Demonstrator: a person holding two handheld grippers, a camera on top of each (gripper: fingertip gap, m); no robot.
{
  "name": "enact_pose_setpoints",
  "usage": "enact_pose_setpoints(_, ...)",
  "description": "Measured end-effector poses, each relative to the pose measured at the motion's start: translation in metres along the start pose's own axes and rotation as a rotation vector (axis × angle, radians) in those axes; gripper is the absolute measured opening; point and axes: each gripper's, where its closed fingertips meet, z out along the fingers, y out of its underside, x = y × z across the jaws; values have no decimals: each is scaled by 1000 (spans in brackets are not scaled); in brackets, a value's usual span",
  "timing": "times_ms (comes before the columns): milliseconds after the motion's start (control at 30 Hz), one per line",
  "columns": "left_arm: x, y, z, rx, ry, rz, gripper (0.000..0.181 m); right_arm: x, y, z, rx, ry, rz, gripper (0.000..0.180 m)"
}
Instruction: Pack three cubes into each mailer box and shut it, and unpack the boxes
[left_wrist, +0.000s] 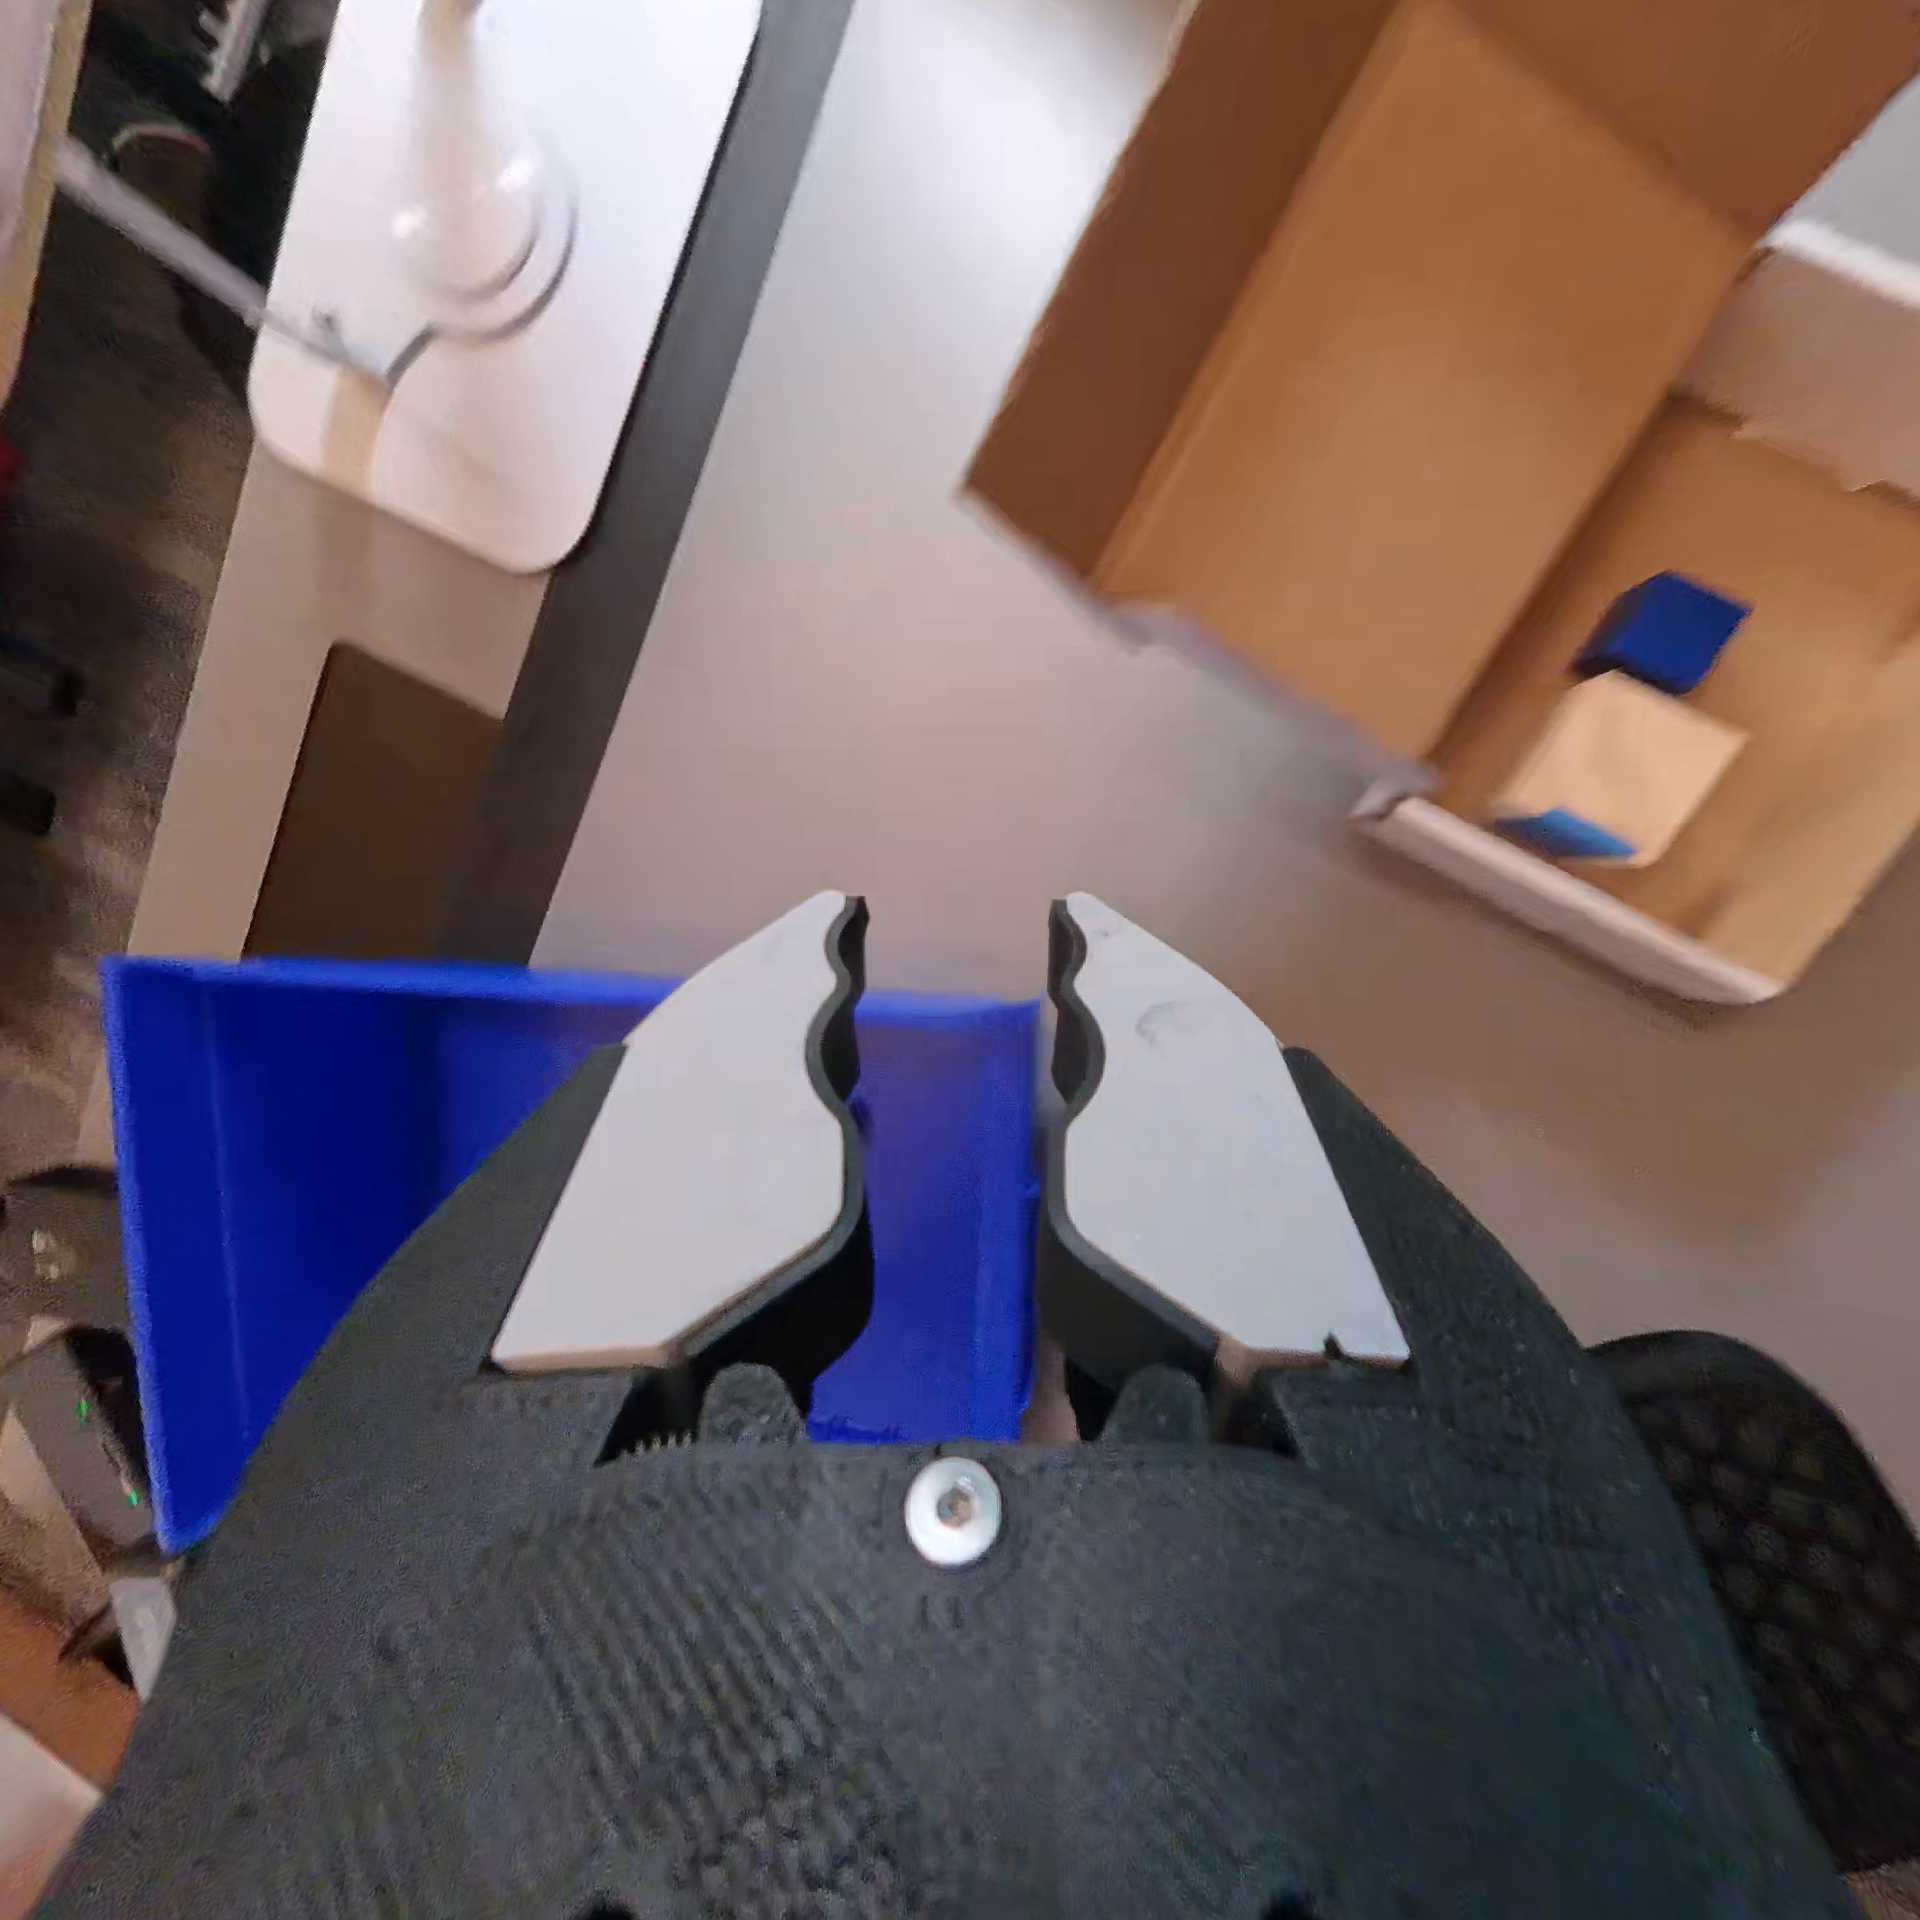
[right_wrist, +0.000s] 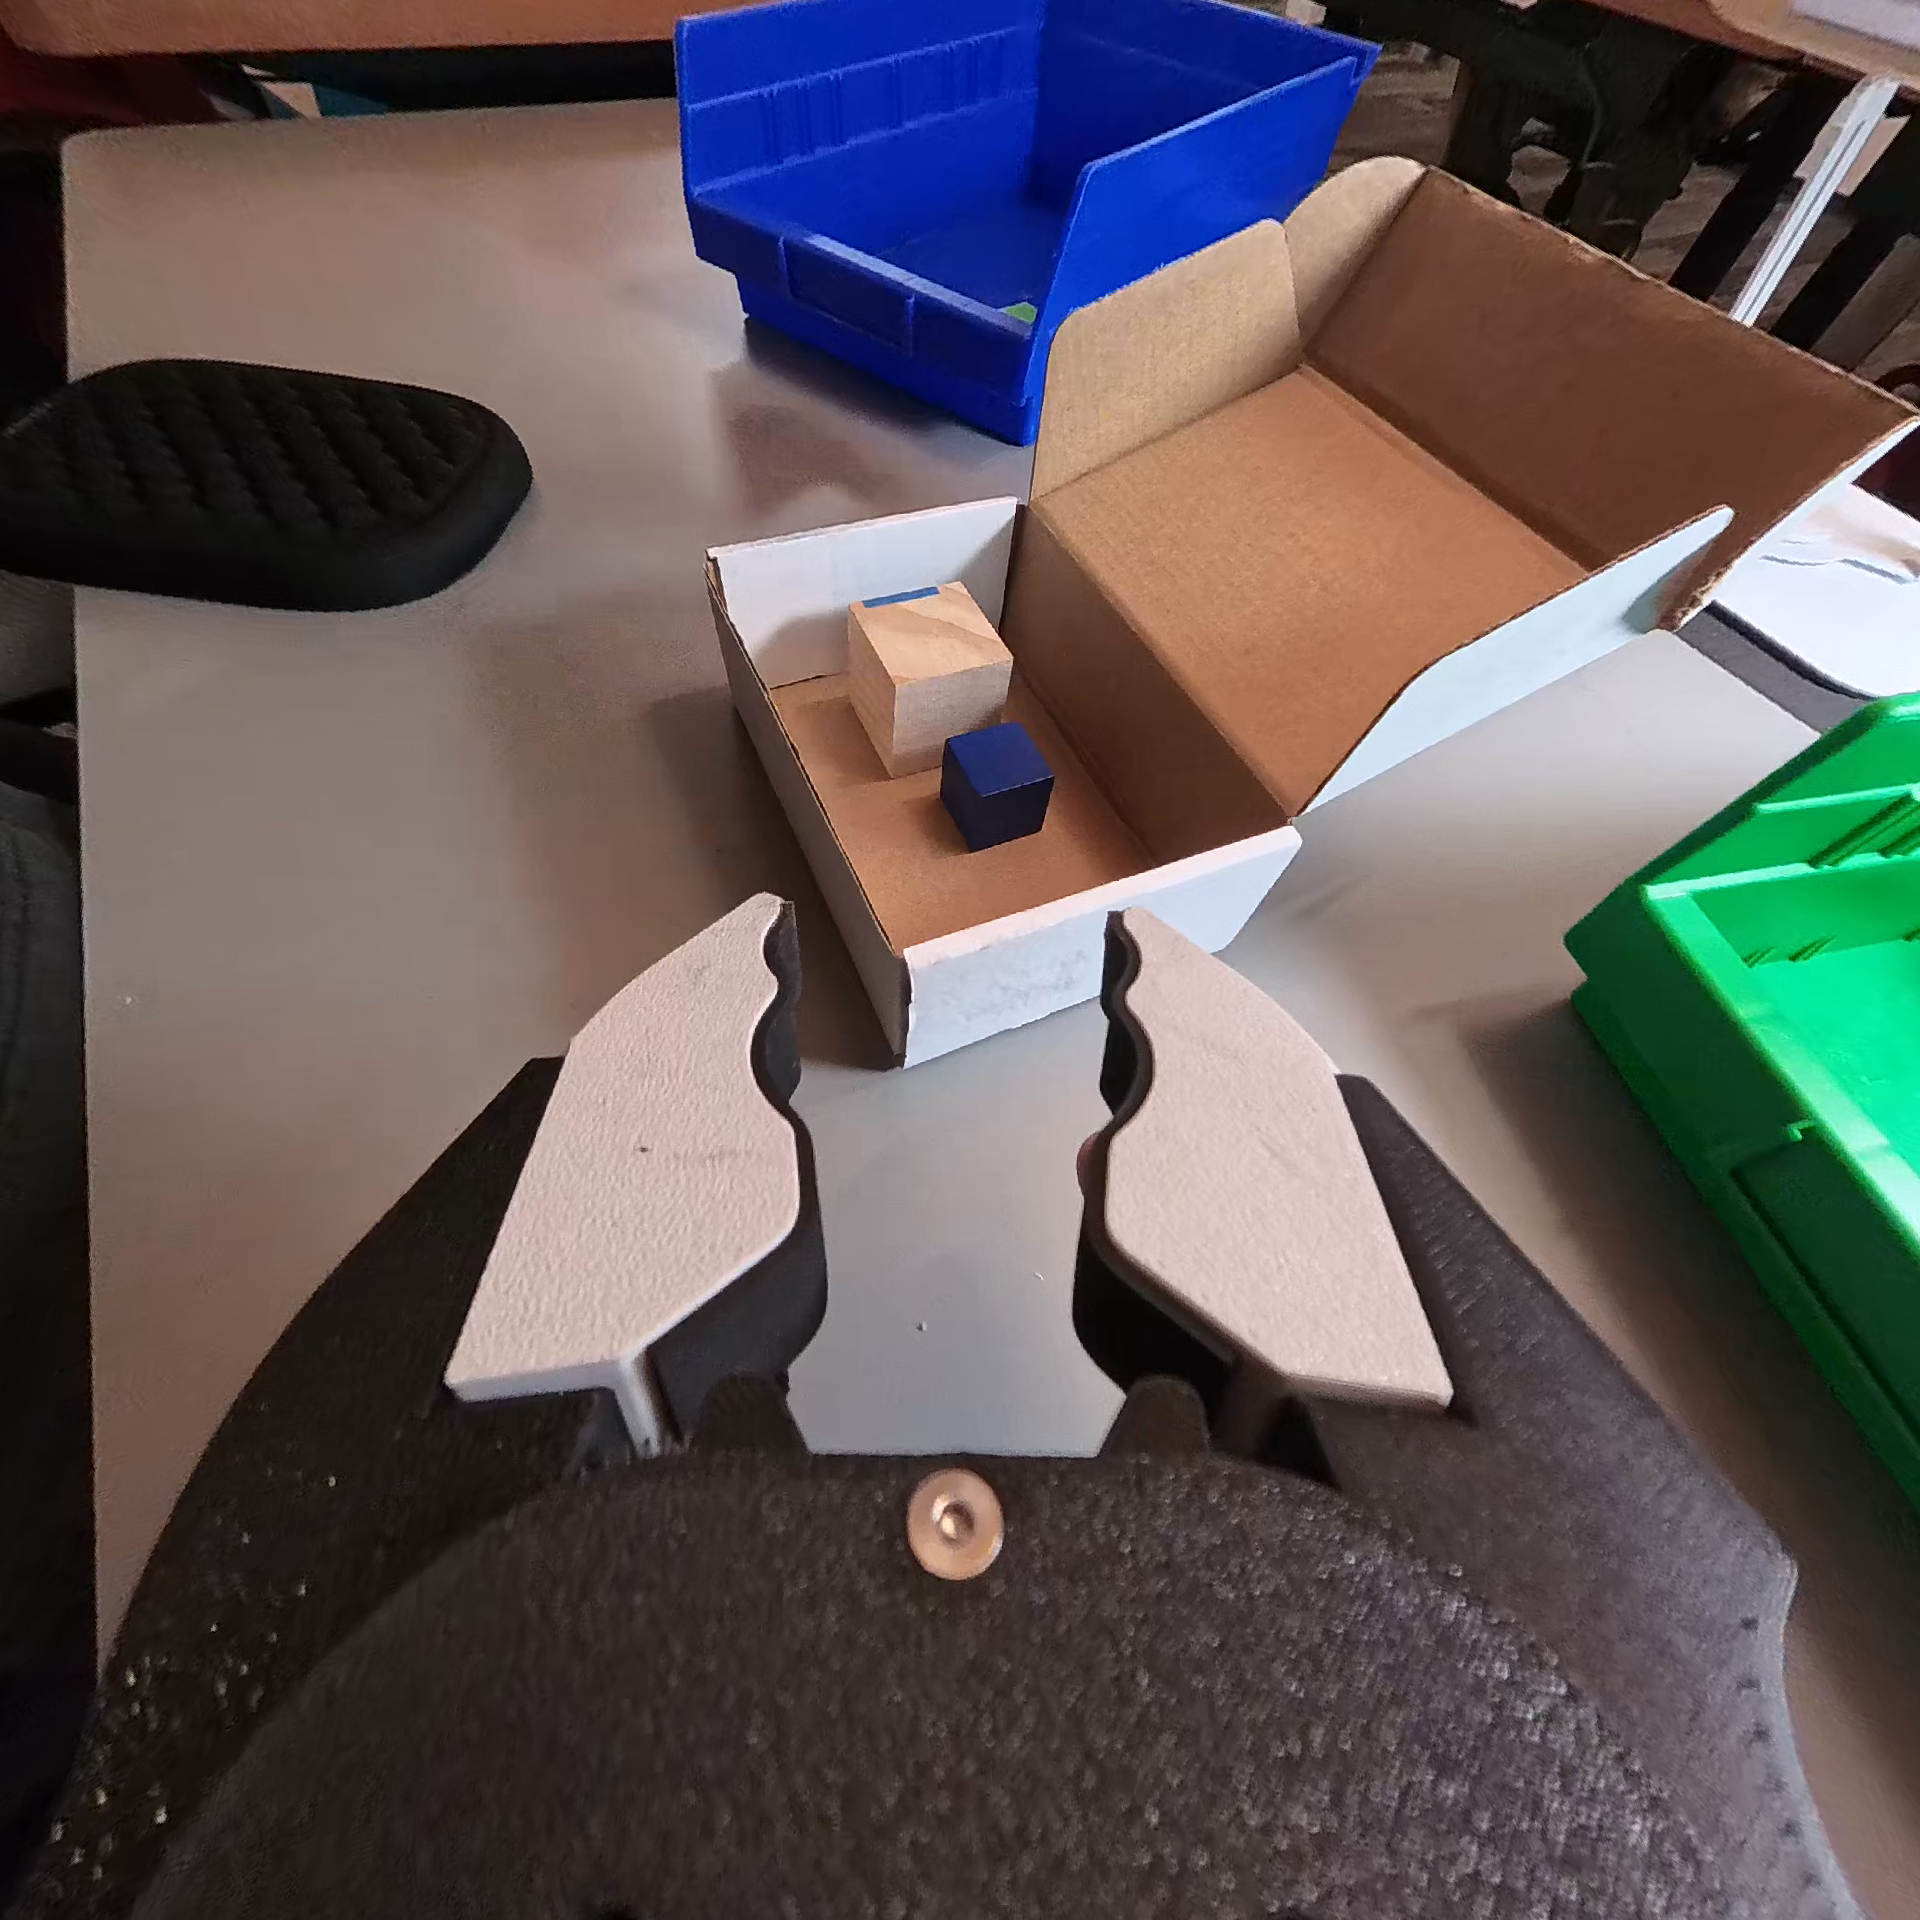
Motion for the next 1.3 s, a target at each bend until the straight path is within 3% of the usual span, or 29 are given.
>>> enact_pose_setpoints(33,-14,14,1,-7,-11,-22,33,0,0,0,1,-1,-1,56)
enact_pose_setpoints(267,-55,111,39,-109,65,-32,33,1,1,1,-3,-2,3,56)
enact_pose_setpoints(467,-63,152,67,-159,108,-35,36,2,5,4,-16,-5,12,55)
enact_pose_setpoints(867,-55,160,95,-191,154,32,34,3,10,10,-36,-10,24,55)
enact_pose_setpoints(1000,-55,159,96,-194,155,32,20,4,10,10,-38,-8,25,55)
enact_pose_setpoints(1300,-55,124,55,-164,99,61,20,3,10,10,-43,-7,19,55)
